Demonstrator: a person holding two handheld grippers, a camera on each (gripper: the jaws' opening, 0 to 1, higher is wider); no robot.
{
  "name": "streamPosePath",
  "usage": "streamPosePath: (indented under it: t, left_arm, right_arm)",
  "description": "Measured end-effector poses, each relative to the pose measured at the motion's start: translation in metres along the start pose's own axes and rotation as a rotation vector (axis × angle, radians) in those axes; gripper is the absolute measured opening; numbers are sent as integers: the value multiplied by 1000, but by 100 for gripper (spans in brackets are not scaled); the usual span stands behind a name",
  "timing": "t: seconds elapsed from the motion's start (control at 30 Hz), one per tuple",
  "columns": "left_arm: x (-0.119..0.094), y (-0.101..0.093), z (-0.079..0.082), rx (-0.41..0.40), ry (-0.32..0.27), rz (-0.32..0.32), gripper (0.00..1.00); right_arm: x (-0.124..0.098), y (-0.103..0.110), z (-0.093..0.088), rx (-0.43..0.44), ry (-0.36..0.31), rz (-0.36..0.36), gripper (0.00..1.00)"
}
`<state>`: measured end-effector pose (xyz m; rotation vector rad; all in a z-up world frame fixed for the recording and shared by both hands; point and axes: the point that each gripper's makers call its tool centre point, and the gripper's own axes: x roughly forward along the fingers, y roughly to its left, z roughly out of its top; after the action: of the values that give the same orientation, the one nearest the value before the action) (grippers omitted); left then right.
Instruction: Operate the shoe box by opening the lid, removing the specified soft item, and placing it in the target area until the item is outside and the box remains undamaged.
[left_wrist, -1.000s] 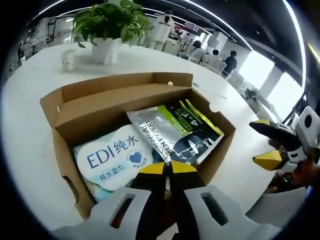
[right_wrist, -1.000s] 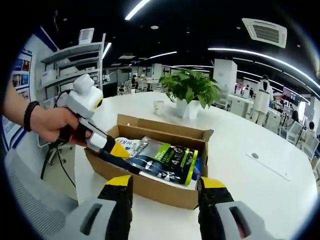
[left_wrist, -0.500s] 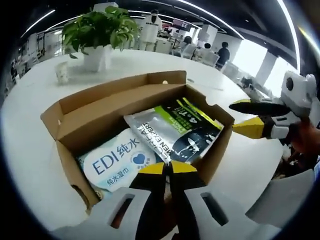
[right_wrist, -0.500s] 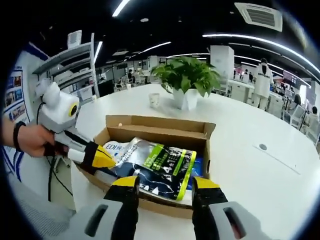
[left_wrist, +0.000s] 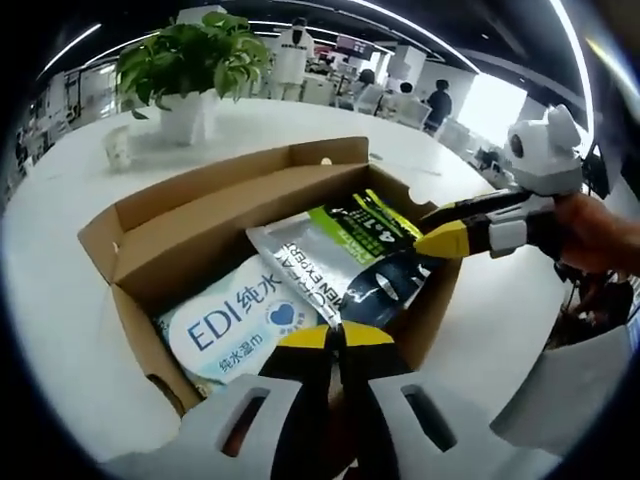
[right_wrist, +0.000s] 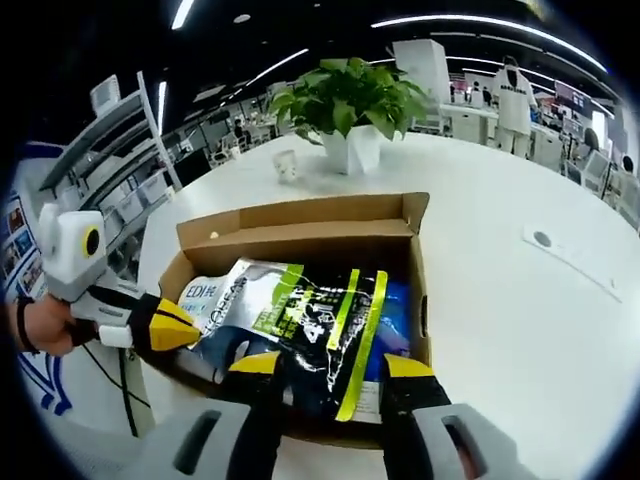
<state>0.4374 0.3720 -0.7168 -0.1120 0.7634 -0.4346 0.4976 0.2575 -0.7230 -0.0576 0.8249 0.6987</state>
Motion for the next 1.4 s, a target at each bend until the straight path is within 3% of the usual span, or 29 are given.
streamPosePath:
  t: [0.3, 0.57, 0.73, 1.1, 1.4]
  left_arm:
    - [3, 5, 0, -12, -6, -10, 2]
    - [6, 3, 3, -12, -15, -22, 2]
    - [6, 2, 4, -16, -23, -28, 2]
    - [3, 2, 12, -20, -55, -44, 1]
    - [-6, -5, 30, 13, -92, -58, 1]
  right_arm:
    - [14, -6, -2, 55, 61, -19, 34]
    - [11, -10, 0, 109, 54, -15, 18]
    - [8, -15, 5, 138, 30, -31, 1]
    - [-1, -12, 9, 183, -24, -31, 0]
    - [-18, -12, 15, 208, -91, -12, 0]
